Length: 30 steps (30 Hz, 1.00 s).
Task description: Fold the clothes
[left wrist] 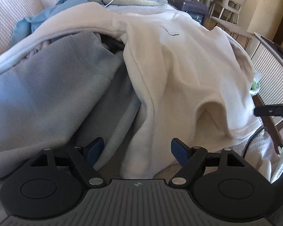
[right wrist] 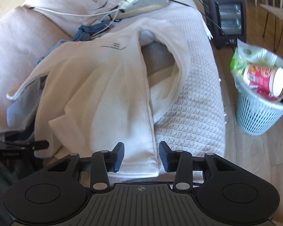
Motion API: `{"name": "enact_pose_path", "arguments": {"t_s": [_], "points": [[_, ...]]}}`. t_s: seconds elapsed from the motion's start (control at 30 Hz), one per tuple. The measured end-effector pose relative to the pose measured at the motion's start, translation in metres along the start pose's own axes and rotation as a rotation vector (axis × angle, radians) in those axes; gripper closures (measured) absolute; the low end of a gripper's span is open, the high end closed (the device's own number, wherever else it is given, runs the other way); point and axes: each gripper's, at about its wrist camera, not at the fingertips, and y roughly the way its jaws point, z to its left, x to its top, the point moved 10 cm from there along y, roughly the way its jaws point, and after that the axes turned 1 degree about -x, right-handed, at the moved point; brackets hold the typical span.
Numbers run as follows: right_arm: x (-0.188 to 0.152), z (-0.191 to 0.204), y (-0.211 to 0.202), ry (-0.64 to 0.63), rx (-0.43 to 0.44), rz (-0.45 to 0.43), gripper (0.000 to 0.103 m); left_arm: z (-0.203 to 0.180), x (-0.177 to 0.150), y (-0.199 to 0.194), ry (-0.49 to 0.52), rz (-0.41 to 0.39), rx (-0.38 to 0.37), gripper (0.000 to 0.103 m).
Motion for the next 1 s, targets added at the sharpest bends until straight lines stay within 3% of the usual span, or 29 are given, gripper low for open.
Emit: {"name": "enact_pose_path", "arguments": {"t_s": [0.17, 0.27, 0.47, 0.57, 0.67, 0.8, 0.83, 0.9, 1.0], "points": [[0.000, 0.000, 0.016, 0.009, -0.020, 0.021, 0.062, 0.001, -0.002, -0.008, -0.008, 0.000, 0.011, 0.042], [-0.002, 0.000, 0.019, 0.013, -0.025, 0.019, 0.061, 0.003, -0.007, -0.018, -0.047, -0.002, 0.006, 0.043], [-0.006, 0.006, 0.014, -0.009, -0.016, 0.052, 0.061, -0.003, -0.005, -0.012, 0.012, 0.002, 0.023, 0.040], [-0.007, 0.007, 0.015, -0.041, -0.057, 0.054, 0.062, -0.007, -0.006, -0.008, 0.050, 0.004, 0.022, 0.040], [-0.007, 0.005, 0.020, -0.034, -0.083, 0.049, 0.062, -0.005, -0.015, 0.003, 0.077, 0.026, 0.033, 0.049], [-0.007, 0.007, 0.023, -0.046, -0.113, 0.044, 0.064, -0.002, -0.017, 0.007, 0.153, 0.008, 0.052, 0.076], [-0.007, 0.007, 0.022, -0.052, -0.122, 0.042, 0.067, -0.001, -0.016, 0.004, 0.168, 0.000, 0.055, 0.085], [-0.006, 0.009, 0.020, -0.060, -0.131, 0.041, 0.077, 0.002, -0.012, -0.003, 0.195, -0.015, 0.057, 0.092], [-0.004, 0.013, 0.014, -0.068, -0.140, 0.042, 0.092, 0.012, -0.001, -0.023, 0.171, -0.039, 0.018, 0.094]]}}
